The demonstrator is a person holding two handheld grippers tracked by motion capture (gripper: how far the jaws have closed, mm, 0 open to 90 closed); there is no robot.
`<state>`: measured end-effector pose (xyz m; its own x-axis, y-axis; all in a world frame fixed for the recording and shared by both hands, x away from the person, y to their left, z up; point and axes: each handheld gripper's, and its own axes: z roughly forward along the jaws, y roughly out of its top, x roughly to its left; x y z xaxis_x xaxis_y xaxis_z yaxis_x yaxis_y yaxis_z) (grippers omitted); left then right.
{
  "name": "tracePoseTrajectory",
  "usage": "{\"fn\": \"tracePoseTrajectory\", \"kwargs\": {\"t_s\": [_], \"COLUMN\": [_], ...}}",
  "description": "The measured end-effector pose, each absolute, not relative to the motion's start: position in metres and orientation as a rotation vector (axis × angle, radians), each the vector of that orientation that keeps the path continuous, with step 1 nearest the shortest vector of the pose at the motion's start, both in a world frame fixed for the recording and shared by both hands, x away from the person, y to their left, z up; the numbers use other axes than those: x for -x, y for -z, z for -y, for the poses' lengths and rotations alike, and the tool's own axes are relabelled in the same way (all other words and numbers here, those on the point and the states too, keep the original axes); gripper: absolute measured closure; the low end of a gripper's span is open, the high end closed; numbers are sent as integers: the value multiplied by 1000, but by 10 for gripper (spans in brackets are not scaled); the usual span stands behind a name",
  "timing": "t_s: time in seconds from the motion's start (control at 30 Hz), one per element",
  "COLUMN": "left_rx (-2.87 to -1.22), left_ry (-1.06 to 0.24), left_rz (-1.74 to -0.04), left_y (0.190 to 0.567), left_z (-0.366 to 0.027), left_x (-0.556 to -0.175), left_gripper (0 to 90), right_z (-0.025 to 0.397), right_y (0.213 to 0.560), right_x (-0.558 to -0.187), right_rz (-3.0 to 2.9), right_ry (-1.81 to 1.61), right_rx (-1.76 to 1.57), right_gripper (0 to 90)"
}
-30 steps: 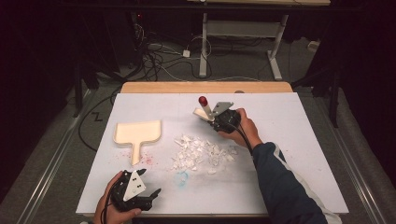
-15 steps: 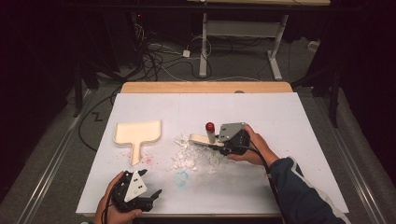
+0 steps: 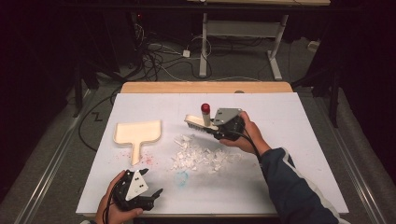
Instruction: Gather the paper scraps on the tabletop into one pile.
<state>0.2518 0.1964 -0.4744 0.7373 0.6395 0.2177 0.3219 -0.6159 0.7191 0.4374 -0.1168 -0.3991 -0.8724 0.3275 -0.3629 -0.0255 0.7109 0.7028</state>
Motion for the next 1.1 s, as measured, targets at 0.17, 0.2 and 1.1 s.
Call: {"fn": "tracePoseTrajectory", "kwargs": {"t_s": [0.17,0.2,1.1], "left_rx": [-2256,-2256,-2275], "left_ry": [-607,-608,-595], "left_rz": [-722,-722,-730], "left_y": [475,475,477], "left_z": [-198,-198,-196], "left_x": [-251,-251,-249], "left_gripper": [183,183,183], "right_z": [89,84,102], "right_y": [411,414,412], "right_x": [-453,-455,-396], "right_rz": [-2457,-2457,-2572], "right_ry": [-969,-959,-1083], "right_rx": [-230,-226,182], "right_gripper": [677,677,677]}}
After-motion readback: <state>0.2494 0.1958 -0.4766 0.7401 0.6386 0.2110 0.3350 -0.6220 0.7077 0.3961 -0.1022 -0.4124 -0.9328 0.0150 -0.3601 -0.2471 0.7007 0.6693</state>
